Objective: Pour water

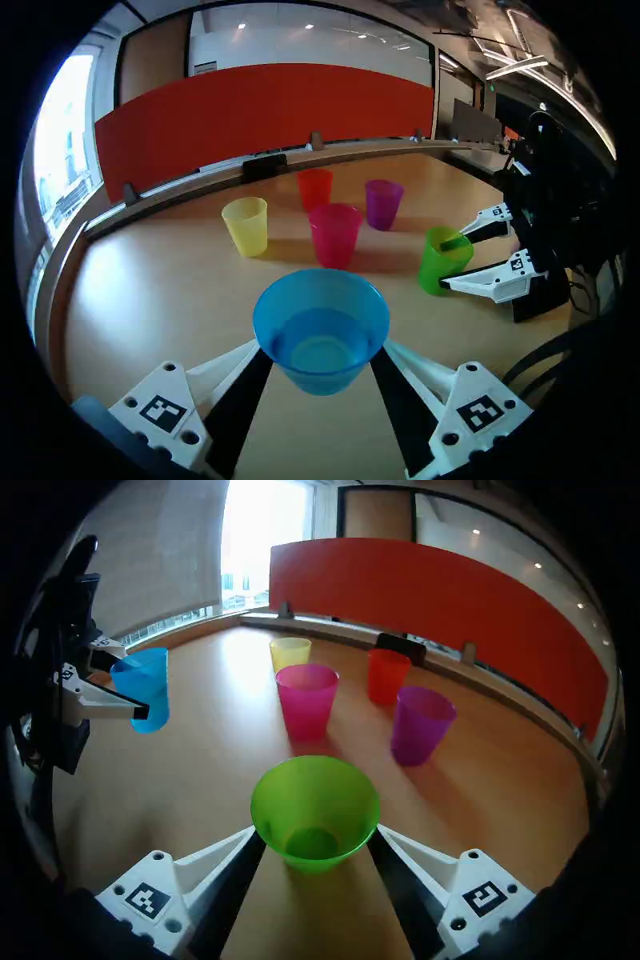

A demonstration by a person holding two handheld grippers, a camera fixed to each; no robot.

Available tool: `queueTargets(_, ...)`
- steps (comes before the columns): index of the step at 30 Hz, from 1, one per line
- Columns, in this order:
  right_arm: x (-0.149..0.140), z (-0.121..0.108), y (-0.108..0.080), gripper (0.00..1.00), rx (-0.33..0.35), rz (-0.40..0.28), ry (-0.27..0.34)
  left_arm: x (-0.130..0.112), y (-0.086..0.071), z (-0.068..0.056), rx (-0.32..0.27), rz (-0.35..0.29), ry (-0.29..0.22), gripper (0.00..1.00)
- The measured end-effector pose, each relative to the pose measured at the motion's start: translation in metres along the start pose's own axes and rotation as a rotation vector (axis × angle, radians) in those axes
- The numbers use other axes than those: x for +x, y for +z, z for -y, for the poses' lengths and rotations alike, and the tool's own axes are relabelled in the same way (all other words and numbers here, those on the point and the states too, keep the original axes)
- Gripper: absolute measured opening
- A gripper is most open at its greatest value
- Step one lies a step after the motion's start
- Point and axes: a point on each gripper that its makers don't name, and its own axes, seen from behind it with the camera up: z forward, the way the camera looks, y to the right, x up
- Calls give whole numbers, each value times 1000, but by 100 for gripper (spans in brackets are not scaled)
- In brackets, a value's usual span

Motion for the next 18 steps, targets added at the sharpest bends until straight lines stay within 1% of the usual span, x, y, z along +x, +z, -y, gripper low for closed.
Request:
queueTargets(3, 0, 1, 0, 86, 3, 1, 0, 0, 1, 0, -1, 1, 1, 79)
queueTargets(11, 6, -2, -2, 86, -7, -18, 7, 3, 1, -1, -7, -3, 7, 79)
queueTargets(18, 19, -2, -16, 85, -2, -44, -7, 14, -4, -5, -19, -12, 30, 79)
